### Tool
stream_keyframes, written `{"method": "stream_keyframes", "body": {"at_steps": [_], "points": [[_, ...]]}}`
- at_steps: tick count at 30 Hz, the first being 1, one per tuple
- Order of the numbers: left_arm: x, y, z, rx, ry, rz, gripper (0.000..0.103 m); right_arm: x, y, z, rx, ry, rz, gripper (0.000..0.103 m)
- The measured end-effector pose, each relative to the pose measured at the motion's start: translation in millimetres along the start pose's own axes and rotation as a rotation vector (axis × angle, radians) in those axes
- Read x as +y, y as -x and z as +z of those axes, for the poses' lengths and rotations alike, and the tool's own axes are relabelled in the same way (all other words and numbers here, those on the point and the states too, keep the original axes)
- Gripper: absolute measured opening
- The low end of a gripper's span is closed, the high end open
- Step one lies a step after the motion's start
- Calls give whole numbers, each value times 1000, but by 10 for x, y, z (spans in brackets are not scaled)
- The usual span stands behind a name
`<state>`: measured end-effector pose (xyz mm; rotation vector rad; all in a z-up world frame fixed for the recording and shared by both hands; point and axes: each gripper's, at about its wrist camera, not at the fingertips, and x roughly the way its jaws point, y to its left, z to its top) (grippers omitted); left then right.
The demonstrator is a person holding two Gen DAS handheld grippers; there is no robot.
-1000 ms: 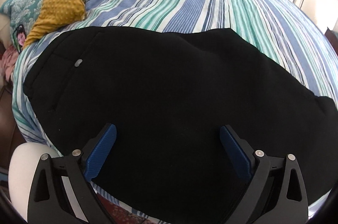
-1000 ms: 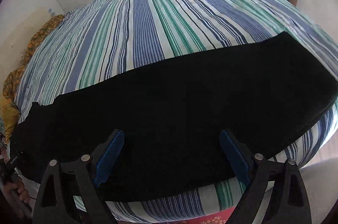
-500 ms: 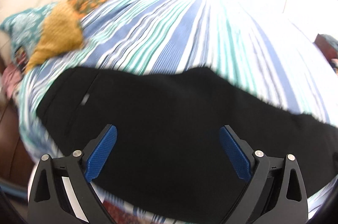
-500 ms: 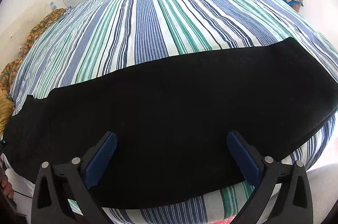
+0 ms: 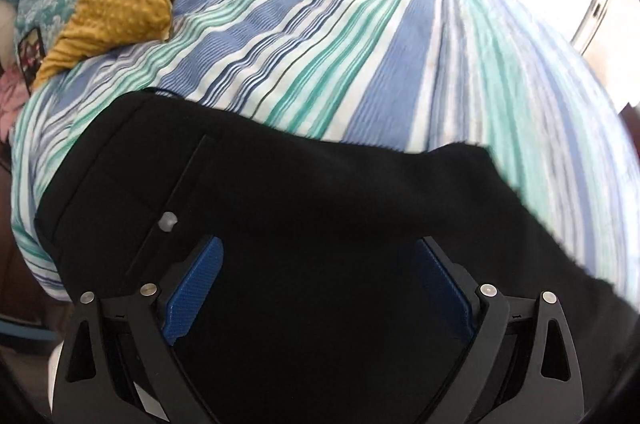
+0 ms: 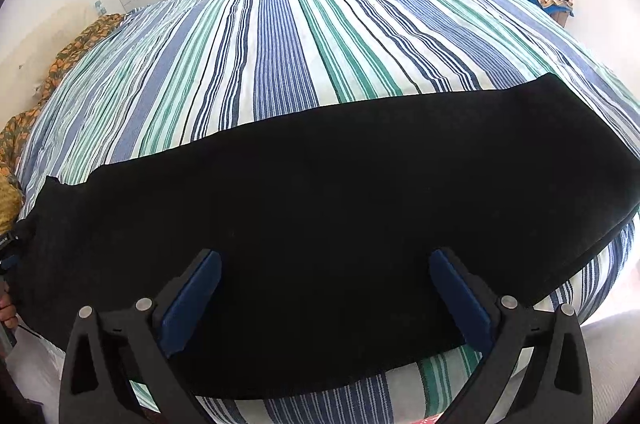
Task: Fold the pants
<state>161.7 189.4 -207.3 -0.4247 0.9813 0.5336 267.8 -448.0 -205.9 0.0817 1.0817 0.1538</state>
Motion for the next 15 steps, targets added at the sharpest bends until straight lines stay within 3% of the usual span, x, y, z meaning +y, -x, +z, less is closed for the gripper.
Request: {"method": "stream_keyframes", "body": {"at_steps": [3, 6, 8, 12, 15], "points": [[-219, 32, 53, 8, -49, -69, 97, 7, -5, 4, -3, 4, -6, 103], [-474, -158, 64, 15, -142, -20, 97, 15, -8, 5, -4, 10, -12, 103], [-451, -468, 11, 78, -121, 28, 98, 2, 15, 9, -6, 4, -7, 103], [-445, -550, -51, 39, -102, 31, 99, -184, 135, 161, 18, -74, 119, 103], [-482, -551, -36, 48, -116, 48, 99, -495, 44, 428, 111, -119, 207, 102]]}}
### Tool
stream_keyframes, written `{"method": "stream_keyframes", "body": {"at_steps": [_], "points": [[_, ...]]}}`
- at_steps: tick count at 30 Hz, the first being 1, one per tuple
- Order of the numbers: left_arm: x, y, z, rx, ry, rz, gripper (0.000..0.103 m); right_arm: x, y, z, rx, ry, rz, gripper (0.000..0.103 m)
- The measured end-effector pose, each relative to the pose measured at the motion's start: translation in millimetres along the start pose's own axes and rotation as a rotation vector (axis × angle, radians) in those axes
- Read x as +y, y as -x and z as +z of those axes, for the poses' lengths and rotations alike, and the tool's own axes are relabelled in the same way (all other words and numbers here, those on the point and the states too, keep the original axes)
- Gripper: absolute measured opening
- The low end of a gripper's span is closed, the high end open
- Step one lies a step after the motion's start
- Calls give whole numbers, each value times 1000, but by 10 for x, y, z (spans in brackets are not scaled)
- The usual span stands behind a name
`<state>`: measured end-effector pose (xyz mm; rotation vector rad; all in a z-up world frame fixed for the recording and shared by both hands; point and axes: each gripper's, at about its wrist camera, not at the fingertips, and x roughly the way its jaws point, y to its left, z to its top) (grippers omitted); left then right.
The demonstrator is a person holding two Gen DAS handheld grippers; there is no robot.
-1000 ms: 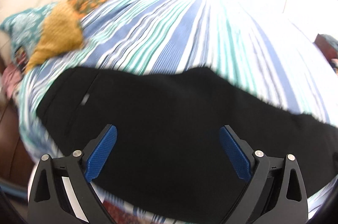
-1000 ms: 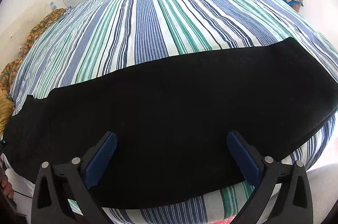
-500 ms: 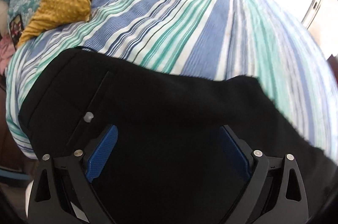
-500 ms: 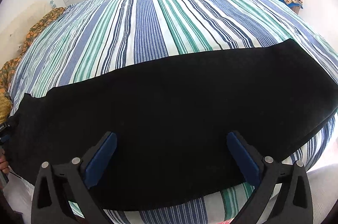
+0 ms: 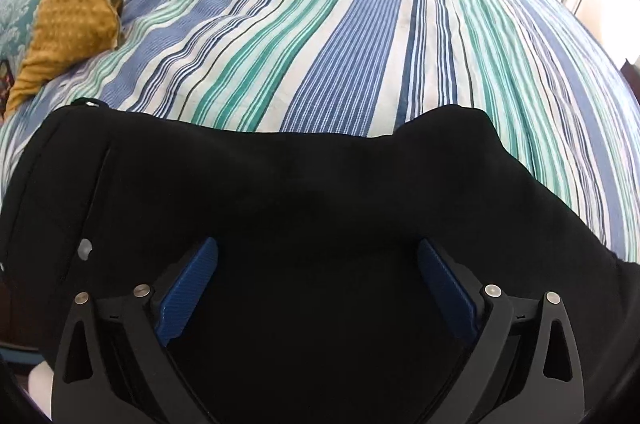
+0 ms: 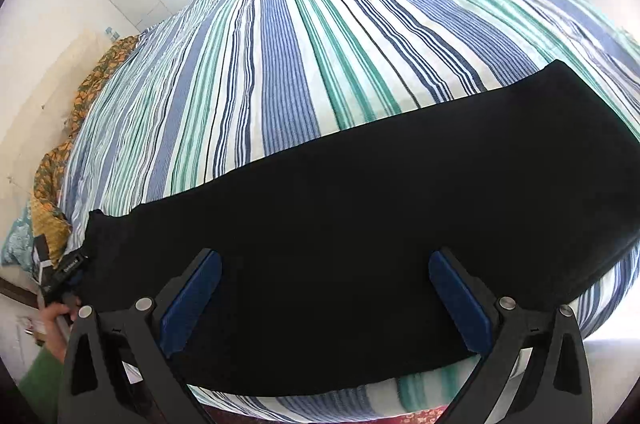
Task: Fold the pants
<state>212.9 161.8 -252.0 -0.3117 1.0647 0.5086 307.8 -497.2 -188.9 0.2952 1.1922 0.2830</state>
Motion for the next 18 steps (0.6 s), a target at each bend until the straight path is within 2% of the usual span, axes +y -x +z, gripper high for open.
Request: {"method": "stream_keyframes", "body": {"at_steps": [1, 3, 5, 7, 8, 10, 12, 15, 18], "points": [[7, 34, 8, 4, 9, 0, 98, -134, -30, 141, 49, -6, 8, 100], [21, 119, -20, 3, 20, -4, 98, -451, -65, 428, 119, -27, -6, 88], [59, 215, -102, -5, 22, -20, 98, -806, 1, 671, 161, -60, -97, 77], [88, 344, -209, -23, 18, -37, 98, -1137, 198, 809, 177, -144, -177, 74], [102, 393, -262, -31, 18, -43, 98, -1264, 361, 848, 145, -182, -186, 74], [139, 503, -389, -50, 28, -56, 98, -1455, 713, 878, 58, -231, -158, 74], [132, 626, -534, -72, 38, -74, 98, -1594, 934, 842, 38, -261, -150, 74], [55, 692, -592, -87, 30, -82, 98, -1642, 974, 755, 86, -227, -96, 73], [0, 718, -607, -91, 28, -99, 98, -1519, 838, 633, 154, -123, -118, 64]]}}
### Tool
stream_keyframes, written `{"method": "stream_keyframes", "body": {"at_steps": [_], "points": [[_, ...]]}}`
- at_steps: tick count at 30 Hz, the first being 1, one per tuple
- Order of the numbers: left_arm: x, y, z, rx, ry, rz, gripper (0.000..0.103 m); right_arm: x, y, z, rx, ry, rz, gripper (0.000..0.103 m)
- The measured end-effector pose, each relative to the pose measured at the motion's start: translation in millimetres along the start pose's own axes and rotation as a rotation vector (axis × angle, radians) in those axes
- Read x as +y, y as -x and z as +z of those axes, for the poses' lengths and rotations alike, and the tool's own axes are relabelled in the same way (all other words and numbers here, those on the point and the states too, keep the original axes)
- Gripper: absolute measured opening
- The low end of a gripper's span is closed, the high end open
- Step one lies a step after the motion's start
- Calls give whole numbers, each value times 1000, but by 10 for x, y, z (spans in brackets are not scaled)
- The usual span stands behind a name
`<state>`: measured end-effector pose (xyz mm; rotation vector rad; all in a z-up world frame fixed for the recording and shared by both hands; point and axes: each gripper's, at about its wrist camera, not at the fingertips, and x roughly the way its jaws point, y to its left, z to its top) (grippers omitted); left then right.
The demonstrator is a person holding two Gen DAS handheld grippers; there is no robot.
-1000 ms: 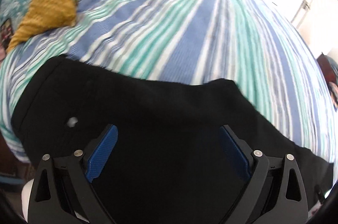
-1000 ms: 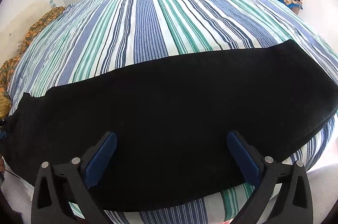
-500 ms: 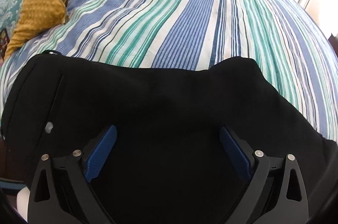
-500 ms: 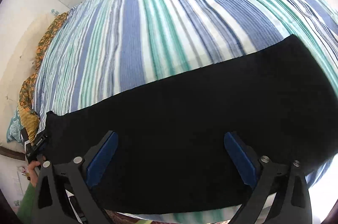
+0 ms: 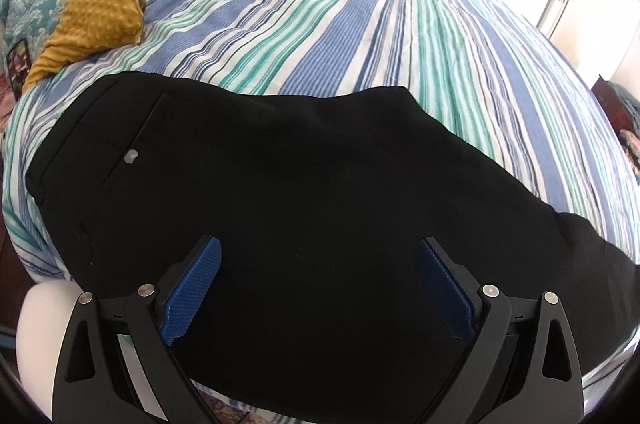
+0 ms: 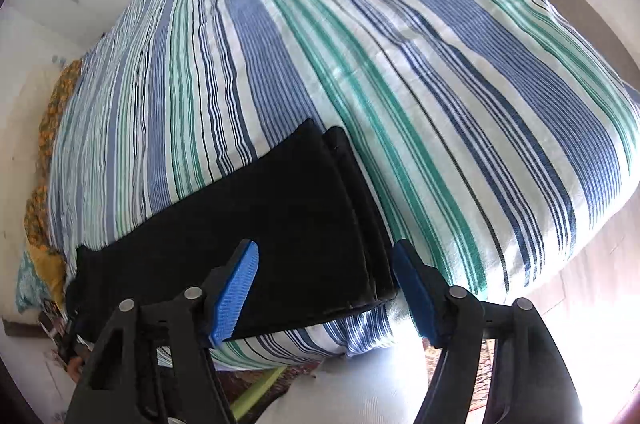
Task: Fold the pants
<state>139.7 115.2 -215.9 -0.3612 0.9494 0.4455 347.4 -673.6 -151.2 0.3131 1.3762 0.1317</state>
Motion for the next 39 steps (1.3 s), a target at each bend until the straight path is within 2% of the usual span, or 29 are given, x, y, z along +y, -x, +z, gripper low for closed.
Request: {"method": "stream_keyframes", "body": {"at_steps": [1, 2, 3, 4, 5, 7, 11, 14, 16, 18, 19, 21, 23, 31, 32, 37, 39], "points": [[-5, 1, -10, 2, -1, -1, 98, 49, -55, -30, 12, 23, -15, 58], [-14, 13, -29, 5, -5, 1, 98, 76, -91, -51, 18, 43, -30, 46], [-13, 14, -36, 6, -10, 4, 98, 119, -139, -73, 24, 69, -54, 38], [-13, 28, -51, 6, -17, 7, 98, 152, -153, -88, 23, 107, -117, 19], [-12, 47, -66, 2, -25, 8, 98, 204, -150, -98, 15, 144, -193, 9], [-1, 69, -101, -3, -35, 7, 98, 250, -107, -171, 7, 195, -249, 5], [-19, 60, -117, 3, -43, 14, 98, 233, -214, -294, 48, 238, -292, 5], [-17, 90, -122, -3, -33, 5, 98, 174, -190, -246, 33, 200, -269, 6], [-7, 91, -129, -4, -34, 12, 98, 139, -174, -200, 24, 177, -223, 9], [28, 88, -129, -6, -24, 19, 98, 61, -133, -117, 14, 130, -148, 28], [42, 81, -128, -6, -18, 21, 98, -1, -94, -78, 1, 95, -100, 42], [65, 69, -122, -6, -7, 26, 98, -104, -6, -8, -34, 32, -16, 43], [77, 57, -117, -6, -1, 32, 98, -184, 1, 68, -31, -4, 53, 43], [93, 68, -132, -7, -7, 43, 98, -284, -453, 260, 53, -52, 89, 44], [102, 66, -130, -7, -4, 44, 98, -290, -492, 255, 51, -58, 108, 46], [113, 46, -120, -8, 6, 52, 98, -295, -586, 189, 99, -89, 355, 46], [102, 37, -123, -7, 0, 56, 98, -277, -622, 158, 106, -85, 356, 46]]}}
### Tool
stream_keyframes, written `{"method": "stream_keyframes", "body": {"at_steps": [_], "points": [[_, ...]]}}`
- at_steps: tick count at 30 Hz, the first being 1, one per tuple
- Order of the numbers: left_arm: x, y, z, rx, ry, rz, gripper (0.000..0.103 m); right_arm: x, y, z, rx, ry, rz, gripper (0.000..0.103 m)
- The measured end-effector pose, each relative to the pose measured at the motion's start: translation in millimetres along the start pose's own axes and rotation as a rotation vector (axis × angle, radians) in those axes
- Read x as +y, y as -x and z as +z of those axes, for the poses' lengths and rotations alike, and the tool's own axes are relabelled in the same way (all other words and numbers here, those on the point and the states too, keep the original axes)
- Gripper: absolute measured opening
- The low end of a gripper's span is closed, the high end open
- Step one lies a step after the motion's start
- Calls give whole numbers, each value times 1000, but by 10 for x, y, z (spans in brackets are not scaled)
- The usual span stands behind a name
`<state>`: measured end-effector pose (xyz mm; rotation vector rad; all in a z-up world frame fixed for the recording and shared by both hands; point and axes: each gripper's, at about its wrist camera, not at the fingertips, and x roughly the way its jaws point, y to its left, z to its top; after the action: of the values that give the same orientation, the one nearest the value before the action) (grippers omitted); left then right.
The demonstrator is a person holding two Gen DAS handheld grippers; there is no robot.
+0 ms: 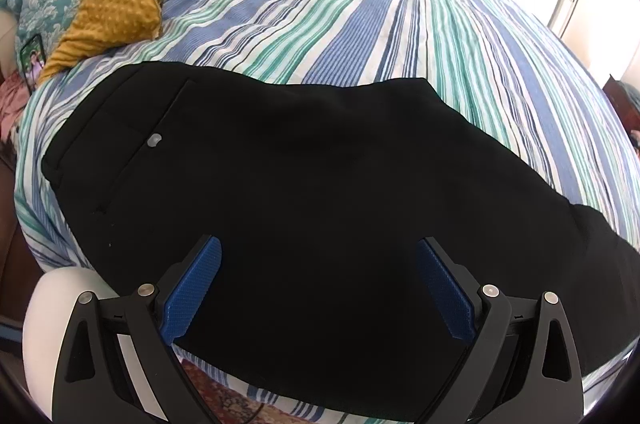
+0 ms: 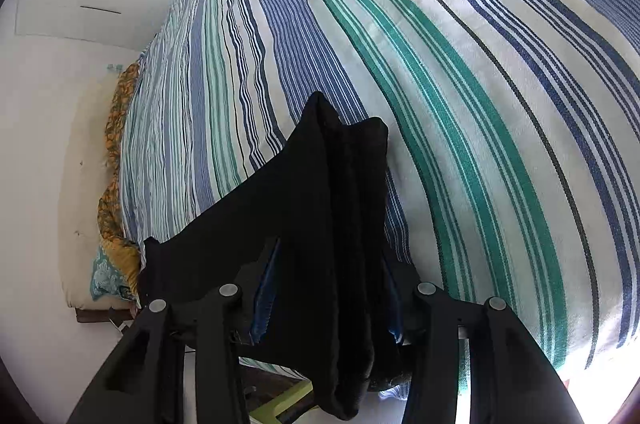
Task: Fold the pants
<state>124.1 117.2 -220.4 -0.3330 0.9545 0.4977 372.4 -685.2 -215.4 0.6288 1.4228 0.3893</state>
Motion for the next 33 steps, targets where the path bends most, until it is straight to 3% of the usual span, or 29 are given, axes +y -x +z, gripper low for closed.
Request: {"method": "stream_keyframes", "body": {"at_steps": [3, 5, 9, 13, 15, 19, 22, 25, 33], "points": [[-14, 0, -5, 1, -11, 2, 98, -31, -82, -11, 10, -45, -26, 43], [3, 7, -4, 1, -9, -4, 98, 21, -102, -12, 4, -44, -20, 14], [43, 4, 12, 0, 12, -11, 98, 122, -27, -100, -52, -94, 124, 12], [35, -2, 18, -3, 17, -19, 98, 387, 121, -280, -127, -139, 350, 12], [37, 0, 21, -6, 22, -29, 98, 678, 130, -376, -139, -115, 436, 12], [75, 3, 35, -11, 42, -60, 98, 1470, -33, -519, -108, -1, 521, 12], [115, 6, 47, -11, 56, -80, 98, 2119, -379, -634, -50, 46, 617, 12], [165, 18, 53, -11, 75, -103, 98, 2762, -893, -784, 21, 91, 660, 12], [324, 92, 44, -2, 149, -136, 98, 4144, -2610, -1428, 232, 203, 574, 12]]}}
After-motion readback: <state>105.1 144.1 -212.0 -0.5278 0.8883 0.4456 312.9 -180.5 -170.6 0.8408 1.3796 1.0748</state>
